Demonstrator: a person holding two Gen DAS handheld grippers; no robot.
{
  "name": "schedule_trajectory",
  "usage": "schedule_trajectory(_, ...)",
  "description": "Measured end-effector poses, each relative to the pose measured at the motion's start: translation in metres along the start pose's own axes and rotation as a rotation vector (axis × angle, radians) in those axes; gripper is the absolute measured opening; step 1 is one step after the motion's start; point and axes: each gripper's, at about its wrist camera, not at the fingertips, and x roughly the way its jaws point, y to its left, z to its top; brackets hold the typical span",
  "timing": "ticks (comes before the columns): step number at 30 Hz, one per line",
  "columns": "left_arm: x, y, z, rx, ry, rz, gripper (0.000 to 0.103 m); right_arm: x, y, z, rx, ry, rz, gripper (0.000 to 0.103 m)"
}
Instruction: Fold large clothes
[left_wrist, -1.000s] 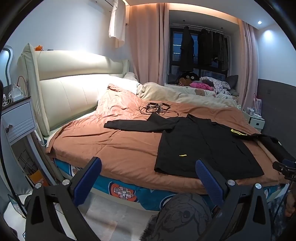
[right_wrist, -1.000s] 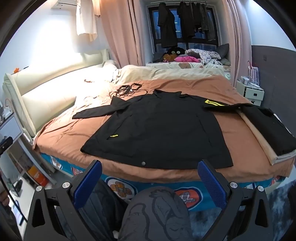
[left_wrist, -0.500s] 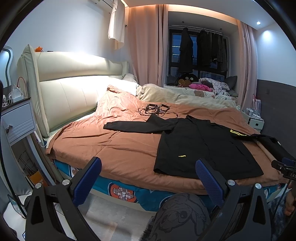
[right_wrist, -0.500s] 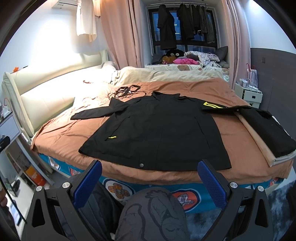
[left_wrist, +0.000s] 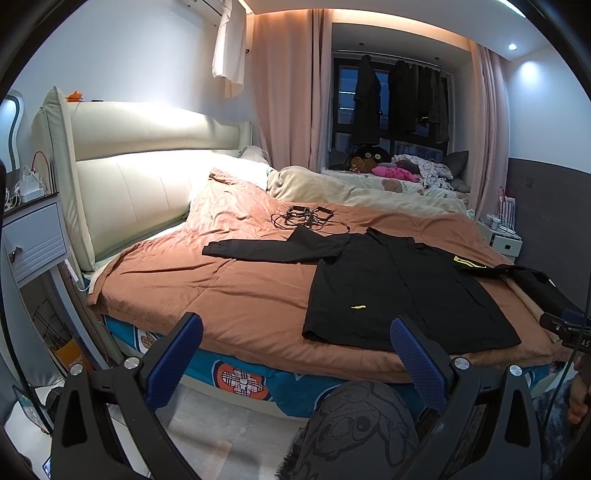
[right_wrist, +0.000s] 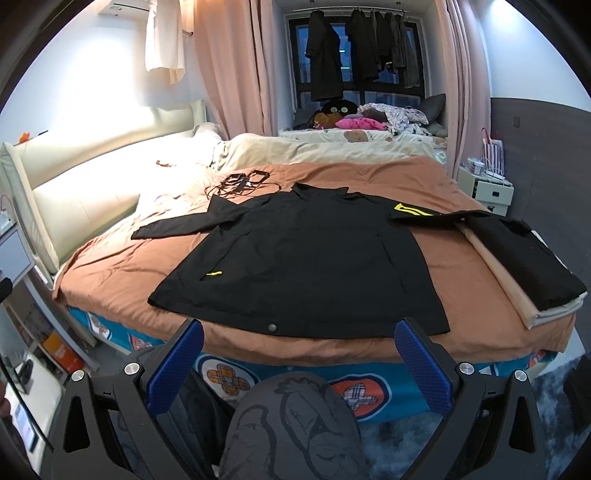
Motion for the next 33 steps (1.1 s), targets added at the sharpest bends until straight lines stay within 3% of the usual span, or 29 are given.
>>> schedule_trajectory(33, -0.005, 0.002, -0.005, 0.003, 0.005, -0.023, 0.103, -0.015, 0.002, -0.005, -0.013, -0.036, -0.055, 0.103)
